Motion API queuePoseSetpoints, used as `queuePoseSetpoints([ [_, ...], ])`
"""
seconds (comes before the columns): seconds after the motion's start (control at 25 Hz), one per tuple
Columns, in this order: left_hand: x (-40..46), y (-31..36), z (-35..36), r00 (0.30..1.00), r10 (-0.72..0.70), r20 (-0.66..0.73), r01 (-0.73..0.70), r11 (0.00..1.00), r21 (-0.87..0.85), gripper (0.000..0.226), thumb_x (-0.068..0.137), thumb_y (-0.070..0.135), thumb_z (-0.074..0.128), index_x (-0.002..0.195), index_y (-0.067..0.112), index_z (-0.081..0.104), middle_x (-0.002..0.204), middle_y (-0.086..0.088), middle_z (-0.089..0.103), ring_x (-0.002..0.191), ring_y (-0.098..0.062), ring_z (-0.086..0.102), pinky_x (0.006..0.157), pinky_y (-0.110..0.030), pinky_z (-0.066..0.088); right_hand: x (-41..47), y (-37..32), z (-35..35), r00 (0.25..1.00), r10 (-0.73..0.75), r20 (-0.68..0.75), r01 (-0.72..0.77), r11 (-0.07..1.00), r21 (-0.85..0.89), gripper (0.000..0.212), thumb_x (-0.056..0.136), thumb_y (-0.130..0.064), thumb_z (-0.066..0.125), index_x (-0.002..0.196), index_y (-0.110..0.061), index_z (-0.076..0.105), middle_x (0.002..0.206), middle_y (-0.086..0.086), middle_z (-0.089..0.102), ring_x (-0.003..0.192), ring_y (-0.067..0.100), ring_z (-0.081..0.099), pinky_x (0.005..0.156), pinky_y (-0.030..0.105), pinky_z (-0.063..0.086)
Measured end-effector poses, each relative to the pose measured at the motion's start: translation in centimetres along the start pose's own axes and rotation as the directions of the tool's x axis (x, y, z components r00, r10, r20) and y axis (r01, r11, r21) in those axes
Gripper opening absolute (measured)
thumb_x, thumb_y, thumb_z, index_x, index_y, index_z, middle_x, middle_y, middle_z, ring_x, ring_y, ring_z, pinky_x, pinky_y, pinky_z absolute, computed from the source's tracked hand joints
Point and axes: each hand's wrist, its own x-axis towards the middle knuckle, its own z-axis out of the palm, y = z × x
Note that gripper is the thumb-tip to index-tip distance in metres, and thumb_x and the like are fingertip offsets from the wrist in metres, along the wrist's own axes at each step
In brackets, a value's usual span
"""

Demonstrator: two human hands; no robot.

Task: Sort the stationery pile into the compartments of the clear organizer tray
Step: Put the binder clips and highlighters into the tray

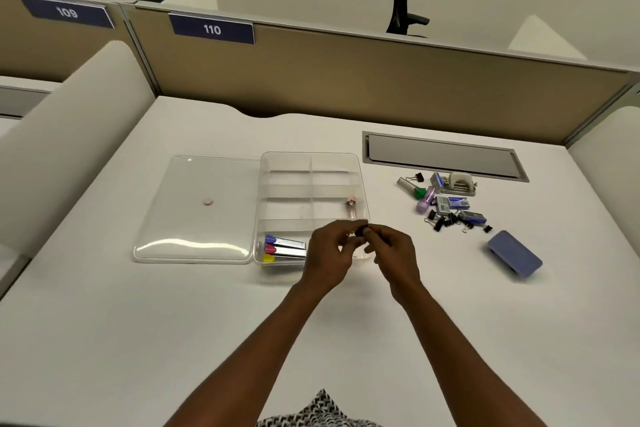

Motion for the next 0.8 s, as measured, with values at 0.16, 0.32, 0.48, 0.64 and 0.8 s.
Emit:
queuePoseSetpoints([
  [0.16, 2.5, -1.2, -4.3, 0.970, -0.148, -0.194, 0.157, 0.987, 0.032, 0.030, 0.084, 0.010, 0.071, 0.112, 0.020, 0.072, 0.091, -0.001, 0.076, 0.077, -0.008, 0.071, 0.076, -0.029, 0.059, 0.8, 1.5, -0.2, 0.981, -0.189, -0.038, 0.161, 0.910, -0.383, 0.029, 0.086, -0.039, 0.069, 0.114, -0.031, 0.070, 0.114, -0.009, 0.071, 0.111, 0.008, 0.060, 0.093, 0.030, 0.048],
  [0.32, 6.6, -3.7, -8.4, 0.884, -0.322, -0.340, 0.387, 0.911, 0.142, 0.032, 0.075, 0.026, 0.080, 0.103, 0.017, 0.068, 0.081, -0.005, 0.073, 0.081, -0.022, 0.068, 0.074, -0.031, 0.054, 0.7, 4.4, -0.1, 0.966, -0.163, 0.198, 0.256, 0.659, -0.707, 0.048, 0.090, -0.045, 0.061, 0.133, -0.022, 0.059, 0.147, 0.010, 0.048, 0.137, 0.025, 0.041, 0.108, 0.033, 0.035],
  [0.48, 9.1, -6.3, -9.0, 0.858, -0.452, -0.244, 0.512, 0.791, 0.335, 0.027, 0.074, 0.030, 0.082, 0.091, 0.013, 0.069, 0.094, -0.008, 0.071, 0.089, -0.027, 0.067, 0.076, -0.032, 0.055, 0.1, 5.6, 0.2, 0.967, -0.160, 0.200, 0.256, 0.658, -0.708, 0.041, 0.096, -0.047, 0.052, 0.126, -0.022, 0.064, 0.157, 0.006, 0.035, 0.135, 0.022, 0.046, 0.103, 0.033, 0.042],
  [0.64, 10.4, -8.8, -7.7, 0.845, -0.534, 0.029, 0.437, 0.721, 0.537, 0.026, 0.088, 0.023, 0.065, 0.111, 0.012, 0.066, 0.121, -0.014, 0.064, 0.108, -0.032, 0.062, 0.094, -0.040, 0.052, -0.3, 6.4, -0.1, 0.948, -0.219, 0.232, 0.319, 0.645, -0.694, 0.054, 0.095, -0.065, 0.024, 0.112, -0.030, 0.062, 0.113, 0.000, 0.065, 0.111, 0.025, 0.058, 0.083, 0.033, 0.047],
  [0.8, 10.6, -8.7, -6.9, 0.883, -0.464, 0.064, 0.347, 0.740, 0.576, 0.037, 0.088, 0.027, 0.066, 0.121, 0.012, 0.064, 0.128, -0.014, 0.060, 0.120, -0.030, 0.056, 0.101, -0.037, 0.047, -0.5, 6.8, 0.1, 0.931, -0.273, 0.243, 0.363, 0.632, -0.684, 0.059, 0.095, -0.063, 0.011, 0.107, -0.027, 0.057, 0.095, -0.003, 0.063, 0.101, 0.024, 0.053, 0.076, 0.035, 0.046],
])
